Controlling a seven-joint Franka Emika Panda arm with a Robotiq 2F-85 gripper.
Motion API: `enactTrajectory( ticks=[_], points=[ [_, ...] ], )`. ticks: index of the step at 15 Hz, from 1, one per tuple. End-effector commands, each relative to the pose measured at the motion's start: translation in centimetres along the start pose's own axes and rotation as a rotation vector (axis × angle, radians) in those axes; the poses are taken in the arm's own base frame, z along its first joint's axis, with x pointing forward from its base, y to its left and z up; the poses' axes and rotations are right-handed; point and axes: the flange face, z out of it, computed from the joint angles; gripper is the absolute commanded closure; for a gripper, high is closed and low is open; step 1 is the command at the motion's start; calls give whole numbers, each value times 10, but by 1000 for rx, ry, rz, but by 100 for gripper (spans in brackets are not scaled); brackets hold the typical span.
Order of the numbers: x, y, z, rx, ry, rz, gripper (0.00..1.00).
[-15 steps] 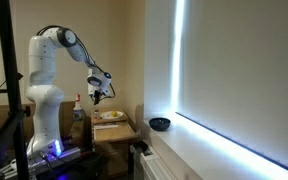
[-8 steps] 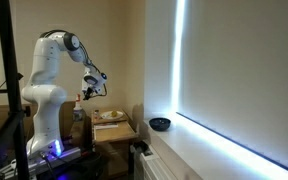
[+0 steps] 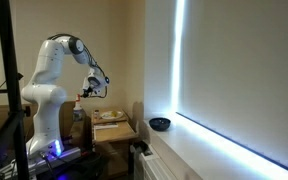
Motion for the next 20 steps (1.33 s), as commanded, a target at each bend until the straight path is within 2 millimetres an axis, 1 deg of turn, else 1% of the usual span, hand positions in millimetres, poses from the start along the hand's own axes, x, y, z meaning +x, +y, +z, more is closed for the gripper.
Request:
enactTrajectory(
  ticks=[1,3,4,6,7,8,9,11,14,15,16,17,20],
  points=[
    [35,-17,35,116,-111,115,0],
    [34,-24,66,171,-168,196,0],
    [27,-16,40,129,-112,134,0],
    [31,-17,64,147,-150,170,0],
    [32,-17,70,146,-157,175,0],
    [34,-17,70,143,-219,216,0],
    [40,-20,71,193,-254,298,0],
    [48,-21,78,227,-248,407,0],
    [58,-16,95,284,-183,571,0],
    [57,-14,101,301,-146,616,0],
    [53,-12,107,308,-110,664,0],
    [56,-10,94,290,-159,589,0],
    [50,-9,110,288,-128,640,0]
  ],
)
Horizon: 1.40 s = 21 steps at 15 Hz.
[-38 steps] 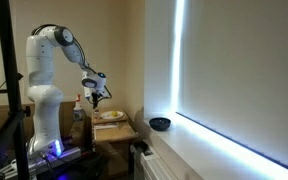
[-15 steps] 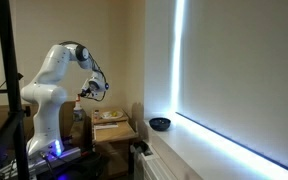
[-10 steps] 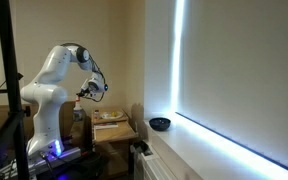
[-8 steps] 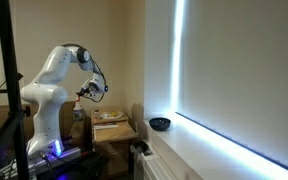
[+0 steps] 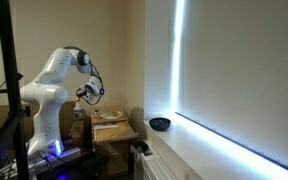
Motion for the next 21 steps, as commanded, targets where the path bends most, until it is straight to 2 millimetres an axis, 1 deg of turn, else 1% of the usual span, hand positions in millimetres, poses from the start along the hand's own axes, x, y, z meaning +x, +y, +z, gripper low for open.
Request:
enactTrajectory(
  ticks=[1,2,5,8,9,12,13,16,19,20,21],
  points=[
    [-1,0,0,-1,1,2,0],
    [3,3,2,-26,-26,36,0],
    [12,19,10,-82,-10,128,0],
    [15,33,21,-74,28,205,0],
    [14,25,15,-76,4,163,0],
    [16,33,22,-87,14,187,0],
    [20,30,24,-64,-9,213,0],
    [27,31,34,-5,-15,275,0],
    [39,36,35,59,-9,327,0],
    [32,36,28,21,-19,296,0],
    [36,38,29,31,-19,309,0]
  ],
)
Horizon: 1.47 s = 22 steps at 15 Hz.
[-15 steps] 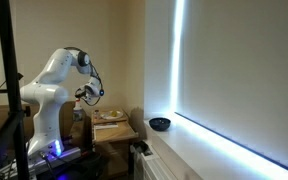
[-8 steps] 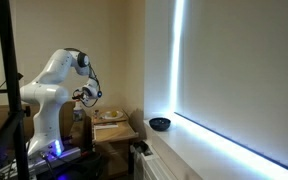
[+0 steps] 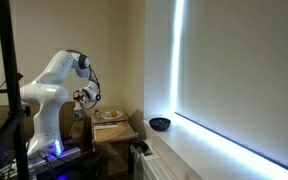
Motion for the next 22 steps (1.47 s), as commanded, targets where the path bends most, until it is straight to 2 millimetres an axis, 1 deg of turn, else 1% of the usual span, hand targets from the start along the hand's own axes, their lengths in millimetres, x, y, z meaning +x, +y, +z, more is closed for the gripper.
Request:
enactTrajectory(
  ticks=[1,10,12,15,16,18,19,20,22],
  points=[
    [3,0,0,2,0,6,0],
    [4,-2,2,18,-32,11,0],
    [1,-4,-1,34,-46,17,0],
    [-7,-8,-12,61,-73,6,0],
    [0,-6,-5,37,-40,17,0],
    [-3,-10,-8,47,-50,14,0],
    [-3,-9,-7,39,-56,14,25],
    [-3,-8,-6,34,-54,12,28],
    [-5,-6,-5,16,-65,11,42]
  ],
)
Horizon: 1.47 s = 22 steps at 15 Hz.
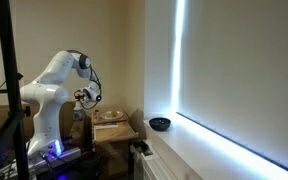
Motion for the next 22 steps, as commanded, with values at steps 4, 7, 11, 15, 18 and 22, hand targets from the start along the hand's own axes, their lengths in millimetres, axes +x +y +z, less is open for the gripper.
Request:
enactTrajectory(
  ticks=[4,7,11,15,18,22],
  points=[
    [-6,7,4,-62,-33,-13,69],
    [-6,8,5,-84,-39,-18,90],
    [-5,9,4,-107,-37,-34,94],
    [-33,1,-20,-131,-2,-153,94],
    [-57,-10,-52,-66,-14,-236,94],
    [-87,-19,-113,56,-63,-299,94]
  ],
)
